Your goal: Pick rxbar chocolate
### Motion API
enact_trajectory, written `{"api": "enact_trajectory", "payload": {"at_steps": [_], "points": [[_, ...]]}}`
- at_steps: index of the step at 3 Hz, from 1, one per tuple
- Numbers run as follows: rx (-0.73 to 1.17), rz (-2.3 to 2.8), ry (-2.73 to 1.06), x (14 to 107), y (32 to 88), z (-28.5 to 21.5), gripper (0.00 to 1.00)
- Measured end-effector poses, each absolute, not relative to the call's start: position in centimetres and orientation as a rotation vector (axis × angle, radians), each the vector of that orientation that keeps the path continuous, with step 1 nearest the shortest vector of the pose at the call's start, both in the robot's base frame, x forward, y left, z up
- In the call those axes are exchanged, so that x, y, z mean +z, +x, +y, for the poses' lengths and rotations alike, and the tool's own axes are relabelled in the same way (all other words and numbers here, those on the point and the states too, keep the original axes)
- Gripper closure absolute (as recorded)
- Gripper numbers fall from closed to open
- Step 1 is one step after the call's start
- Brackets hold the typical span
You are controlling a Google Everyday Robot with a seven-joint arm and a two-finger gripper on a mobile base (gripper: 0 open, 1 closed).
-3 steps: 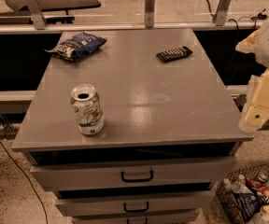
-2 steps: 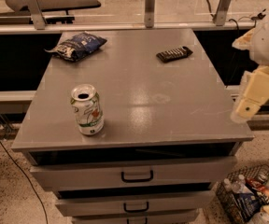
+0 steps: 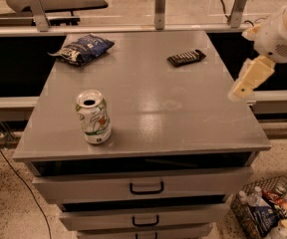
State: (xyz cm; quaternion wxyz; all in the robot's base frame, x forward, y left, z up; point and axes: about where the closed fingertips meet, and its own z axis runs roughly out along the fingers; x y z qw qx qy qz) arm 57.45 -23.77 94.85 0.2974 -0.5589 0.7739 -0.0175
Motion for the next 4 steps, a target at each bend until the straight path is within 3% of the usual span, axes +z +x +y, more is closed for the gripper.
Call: {"api": "enact_trajectory", "payload": {"at_steps": [4], "points": [[0.114, 1.970, -0.963, 86.9, 77.9, -22.0, 0.00]]}}
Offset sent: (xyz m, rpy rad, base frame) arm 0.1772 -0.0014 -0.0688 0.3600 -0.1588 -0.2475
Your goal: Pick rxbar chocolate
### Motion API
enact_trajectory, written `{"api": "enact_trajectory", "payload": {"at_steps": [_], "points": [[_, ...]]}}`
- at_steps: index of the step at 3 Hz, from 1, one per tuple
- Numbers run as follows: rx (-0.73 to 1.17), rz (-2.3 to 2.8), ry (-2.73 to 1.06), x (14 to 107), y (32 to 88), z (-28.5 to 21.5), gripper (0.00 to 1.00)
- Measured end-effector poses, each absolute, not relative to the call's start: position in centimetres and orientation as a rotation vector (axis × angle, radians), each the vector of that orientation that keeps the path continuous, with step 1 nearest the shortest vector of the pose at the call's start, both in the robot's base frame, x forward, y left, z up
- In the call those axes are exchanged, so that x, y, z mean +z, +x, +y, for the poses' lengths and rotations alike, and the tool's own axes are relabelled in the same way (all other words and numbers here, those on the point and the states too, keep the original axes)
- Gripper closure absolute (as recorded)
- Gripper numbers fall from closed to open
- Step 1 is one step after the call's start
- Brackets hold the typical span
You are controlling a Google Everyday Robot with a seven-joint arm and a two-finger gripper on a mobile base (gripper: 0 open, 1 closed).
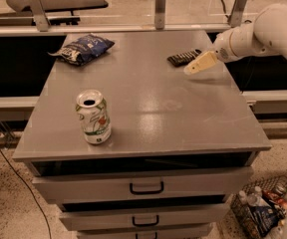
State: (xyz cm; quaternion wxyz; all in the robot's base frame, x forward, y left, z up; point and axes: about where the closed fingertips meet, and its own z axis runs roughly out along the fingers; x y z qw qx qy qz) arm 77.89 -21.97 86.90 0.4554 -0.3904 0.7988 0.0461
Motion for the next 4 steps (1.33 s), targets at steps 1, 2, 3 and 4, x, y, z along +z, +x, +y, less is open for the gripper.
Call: {"api": "enact_trajectory", "payload": {"at_steps": [1, 2, 3, 4], "points": [[0.147, 1.961, -0.878, 85.9, 80.5, -21.8, 0.00], [0.193, 1.957, -0.803, 85.2, 81.9, -21.9, 0.00], [0.249, 1.979, -0.735, 84.1, 82.6, -22.2, 0.16], [0.337, 1.983, -0.738, 84.1, 83.1, -20.9, 0.47]]}}
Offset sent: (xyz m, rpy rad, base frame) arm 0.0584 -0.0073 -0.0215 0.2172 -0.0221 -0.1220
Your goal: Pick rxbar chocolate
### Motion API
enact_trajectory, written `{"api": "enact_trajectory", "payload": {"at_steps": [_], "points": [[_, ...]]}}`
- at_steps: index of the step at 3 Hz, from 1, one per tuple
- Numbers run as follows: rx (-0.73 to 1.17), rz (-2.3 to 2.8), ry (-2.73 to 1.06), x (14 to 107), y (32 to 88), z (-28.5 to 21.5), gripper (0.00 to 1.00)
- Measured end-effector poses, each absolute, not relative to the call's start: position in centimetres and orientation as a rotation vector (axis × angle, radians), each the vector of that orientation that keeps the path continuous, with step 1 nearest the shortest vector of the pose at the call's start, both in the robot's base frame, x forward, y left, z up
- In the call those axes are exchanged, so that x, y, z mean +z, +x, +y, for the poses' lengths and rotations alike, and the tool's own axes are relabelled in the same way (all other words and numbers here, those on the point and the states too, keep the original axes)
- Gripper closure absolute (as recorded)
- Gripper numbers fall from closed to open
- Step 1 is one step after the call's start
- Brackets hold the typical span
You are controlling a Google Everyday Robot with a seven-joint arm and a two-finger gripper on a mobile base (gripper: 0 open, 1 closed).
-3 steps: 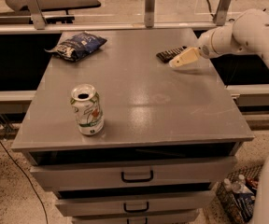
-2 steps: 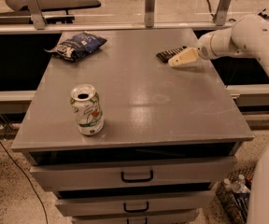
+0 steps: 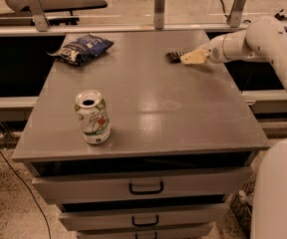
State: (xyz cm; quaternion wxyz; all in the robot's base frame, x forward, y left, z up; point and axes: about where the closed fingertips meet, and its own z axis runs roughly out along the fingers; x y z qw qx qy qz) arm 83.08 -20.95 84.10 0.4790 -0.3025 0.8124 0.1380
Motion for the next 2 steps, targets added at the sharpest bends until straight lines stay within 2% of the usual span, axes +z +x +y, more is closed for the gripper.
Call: {"api": "enact_trajectory", "payload": {"at_steps": [2], "points": [[0.479, 1.964, -0.902, 85.7, 80.5, -17.2, 0.93]]}}
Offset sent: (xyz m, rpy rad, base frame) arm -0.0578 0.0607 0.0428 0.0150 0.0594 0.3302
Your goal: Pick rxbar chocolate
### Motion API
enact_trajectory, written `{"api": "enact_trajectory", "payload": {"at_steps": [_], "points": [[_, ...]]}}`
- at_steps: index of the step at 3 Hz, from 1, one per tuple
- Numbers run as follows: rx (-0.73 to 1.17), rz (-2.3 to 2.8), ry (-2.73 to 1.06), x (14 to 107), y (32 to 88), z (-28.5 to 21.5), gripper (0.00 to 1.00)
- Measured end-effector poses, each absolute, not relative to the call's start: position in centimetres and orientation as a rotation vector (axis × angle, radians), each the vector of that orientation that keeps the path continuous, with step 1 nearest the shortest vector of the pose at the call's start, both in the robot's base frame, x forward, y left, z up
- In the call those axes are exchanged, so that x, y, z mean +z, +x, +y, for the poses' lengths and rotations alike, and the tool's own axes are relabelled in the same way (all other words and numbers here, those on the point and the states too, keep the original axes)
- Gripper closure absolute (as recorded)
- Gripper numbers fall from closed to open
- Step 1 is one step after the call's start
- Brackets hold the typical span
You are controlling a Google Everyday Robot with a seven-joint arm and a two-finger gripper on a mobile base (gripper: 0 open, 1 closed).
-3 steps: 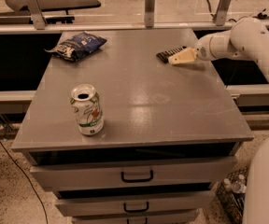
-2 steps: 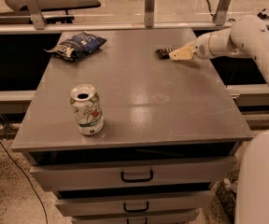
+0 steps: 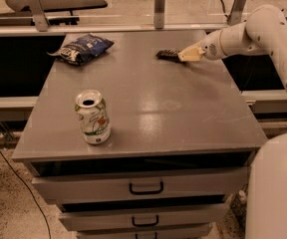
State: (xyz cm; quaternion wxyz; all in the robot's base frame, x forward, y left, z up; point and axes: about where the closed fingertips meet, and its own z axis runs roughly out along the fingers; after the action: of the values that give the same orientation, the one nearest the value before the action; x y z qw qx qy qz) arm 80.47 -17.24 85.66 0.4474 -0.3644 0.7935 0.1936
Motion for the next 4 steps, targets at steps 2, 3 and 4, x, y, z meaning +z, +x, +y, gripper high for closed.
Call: {"api": "enact_trajectory", "payload": {"at_steps": [2, 3, 4], "points": [[0.630, 1.855, -1.096, 89.9, 73.9, -13.1, 1.00], [0.672, 1.783, -1.147, 92.4, 71.1, -11.9, 1.00], [0.682, 1.715, -1.191, 95.0, 68.6, -10.8, 1.00]]}}
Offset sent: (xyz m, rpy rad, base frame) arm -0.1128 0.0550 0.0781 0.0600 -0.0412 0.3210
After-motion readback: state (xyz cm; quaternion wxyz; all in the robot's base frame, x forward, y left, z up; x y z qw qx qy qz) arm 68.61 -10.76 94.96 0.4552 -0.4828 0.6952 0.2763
